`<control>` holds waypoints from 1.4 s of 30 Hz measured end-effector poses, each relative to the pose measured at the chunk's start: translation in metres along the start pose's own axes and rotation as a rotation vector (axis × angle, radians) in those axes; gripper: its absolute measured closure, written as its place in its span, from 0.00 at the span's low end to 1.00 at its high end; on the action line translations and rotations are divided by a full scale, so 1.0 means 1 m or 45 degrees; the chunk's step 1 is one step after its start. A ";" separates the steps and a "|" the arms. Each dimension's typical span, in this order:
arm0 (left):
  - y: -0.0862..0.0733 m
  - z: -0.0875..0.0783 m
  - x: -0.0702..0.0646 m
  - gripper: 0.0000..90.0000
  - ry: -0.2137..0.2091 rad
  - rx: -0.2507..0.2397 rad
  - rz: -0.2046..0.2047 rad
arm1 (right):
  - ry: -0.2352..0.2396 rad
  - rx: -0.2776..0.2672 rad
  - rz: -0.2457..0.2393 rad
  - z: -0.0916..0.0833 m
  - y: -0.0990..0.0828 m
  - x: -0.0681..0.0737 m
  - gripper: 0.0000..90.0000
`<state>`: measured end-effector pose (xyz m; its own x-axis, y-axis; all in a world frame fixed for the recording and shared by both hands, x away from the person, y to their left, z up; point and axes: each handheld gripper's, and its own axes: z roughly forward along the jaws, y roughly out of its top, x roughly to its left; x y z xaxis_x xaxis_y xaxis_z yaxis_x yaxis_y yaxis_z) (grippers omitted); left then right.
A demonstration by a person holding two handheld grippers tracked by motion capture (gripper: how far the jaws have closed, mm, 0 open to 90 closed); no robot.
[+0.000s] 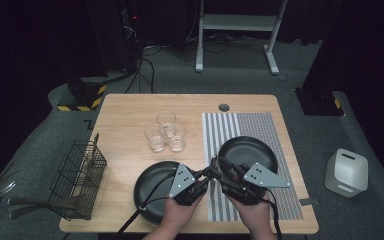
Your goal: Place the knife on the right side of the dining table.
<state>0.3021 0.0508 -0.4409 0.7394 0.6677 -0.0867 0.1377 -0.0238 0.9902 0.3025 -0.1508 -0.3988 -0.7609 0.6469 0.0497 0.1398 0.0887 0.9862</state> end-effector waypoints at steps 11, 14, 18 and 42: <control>-0.001 0.000 -0.005 0.92 -0.019 -0.010 0.024 | -0.020 0.014 0.001 0.003 -0.002 0.002 0.75; -0.001 0.000 -0.006 0.92 -0.023 -0.008 0.028 | -0.022 0.004 0.000 0.003 -0.002 0.003 0.81; 0.000 -0.001 -0.005 0.91 -0.022 0.006 0.026 | -0.006 -0.004 0.018 0.002 -0.003 0.003 0.82; -0.011 -0.068 0.031 0.64 0.133 0.107 0.040 | -0.011 -0.014 0.030 0.003 -0.004 0.005 0.82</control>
<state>0.2787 0.1230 -0.4471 0.6720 0.7395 -0.0396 0.1734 -0.1052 0.9792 0.3002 -0.1452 -0.4026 -0.7522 0.6551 0.0713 0.1506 0.0656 0.9864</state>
